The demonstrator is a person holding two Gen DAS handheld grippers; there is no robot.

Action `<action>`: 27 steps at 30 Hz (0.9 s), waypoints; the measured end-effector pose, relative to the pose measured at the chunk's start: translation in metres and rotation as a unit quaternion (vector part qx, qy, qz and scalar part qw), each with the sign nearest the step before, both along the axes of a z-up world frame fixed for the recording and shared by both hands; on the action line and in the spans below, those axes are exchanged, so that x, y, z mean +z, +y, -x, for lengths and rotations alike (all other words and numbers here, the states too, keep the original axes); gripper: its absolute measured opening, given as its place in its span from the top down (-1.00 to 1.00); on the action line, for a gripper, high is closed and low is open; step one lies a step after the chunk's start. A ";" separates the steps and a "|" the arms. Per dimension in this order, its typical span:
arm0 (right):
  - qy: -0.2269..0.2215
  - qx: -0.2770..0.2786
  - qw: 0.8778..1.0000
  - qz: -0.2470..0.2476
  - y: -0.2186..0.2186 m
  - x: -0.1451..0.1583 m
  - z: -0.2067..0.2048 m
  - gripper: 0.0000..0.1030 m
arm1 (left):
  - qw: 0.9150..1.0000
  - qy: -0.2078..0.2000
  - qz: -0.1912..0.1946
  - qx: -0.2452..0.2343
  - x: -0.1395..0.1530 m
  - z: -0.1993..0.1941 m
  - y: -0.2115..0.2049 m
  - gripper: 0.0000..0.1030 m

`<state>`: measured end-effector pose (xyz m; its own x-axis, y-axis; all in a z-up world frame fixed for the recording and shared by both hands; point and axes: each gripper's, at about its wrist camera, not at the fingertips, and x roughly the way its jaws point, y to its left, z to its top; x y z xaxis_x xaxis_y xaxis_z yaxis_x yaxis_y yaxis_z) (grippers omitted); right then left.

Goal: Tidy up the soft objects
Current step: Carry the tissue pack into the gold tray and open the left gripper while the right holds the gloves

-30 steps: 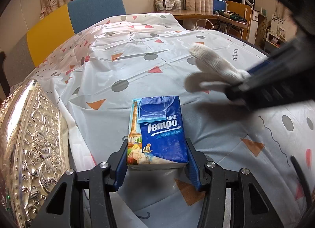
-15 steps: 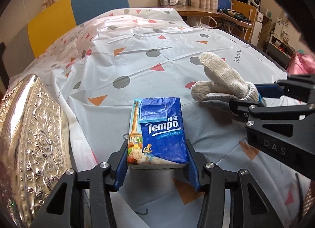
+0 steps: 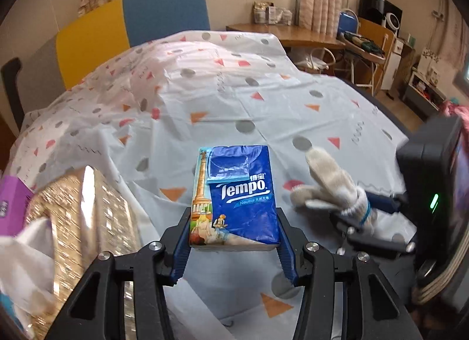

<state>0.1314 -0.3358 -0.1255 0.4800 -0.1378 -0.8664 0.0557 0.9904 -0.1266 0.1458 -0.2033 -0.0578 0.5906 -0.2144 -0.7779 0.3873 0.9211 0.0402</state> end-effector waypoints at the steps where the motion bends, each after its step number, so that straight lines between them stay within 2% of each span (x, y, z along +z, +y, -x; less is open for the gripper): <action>1: -0.001 0.005 1.000 0.011 0.003 -0.001 0.000 0.14 | 1.000 -0.009 0.000 0.001 0.007 -0.002 0.002 -0.01; 5: -0.003 0.023 0.998 0.053 0.014 -0.003 0.002 0.14 | 0.999 -0.032 -0.003 0.018 0.037 -0.019 0.017 -0.01; 8: -0.003 0.024 0.998 0.057 0.015 -0.003 0.002 0.14 | 0.998 -0.036 0.008 0.044 0.061 -0.038 0.037 -0.01; 11: -0.005 0.023 0.998 0.057 0.014 -0.004 0.002 0.14 | 0.995 -0.062 0.011 0.074 0.086 -0.050 0.065 -0.01; 16: -0.009 0.034 0.997 0.075 0.020 -0.005 0.004 0.14 | 0.989 -0.086 0.010 0.122 0.111 -0.059 0.116 -0.01; 21: -0.012 0.046 0.994 0.097 0.026 -0.008 0.005 0.13 | 0.981 -0.101 0.011 0.167 0.118 -0.053 0.169 -0.01; 27: -0.008 0.051 0.993 0.106 0.028 -0.010 0.004 0.09 | 0.974 -0.113 0.007 0.196 0.112 -0.024 0.223 -0.01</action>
<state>0.1270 -0.3079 -0.1352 0.5143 -0.2668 -0.8150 -0.0389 0.9421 -0.3330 0.1699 0.0197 0.0544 0.7854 0.0526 -0.6167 -0.0119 0.9975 0.0700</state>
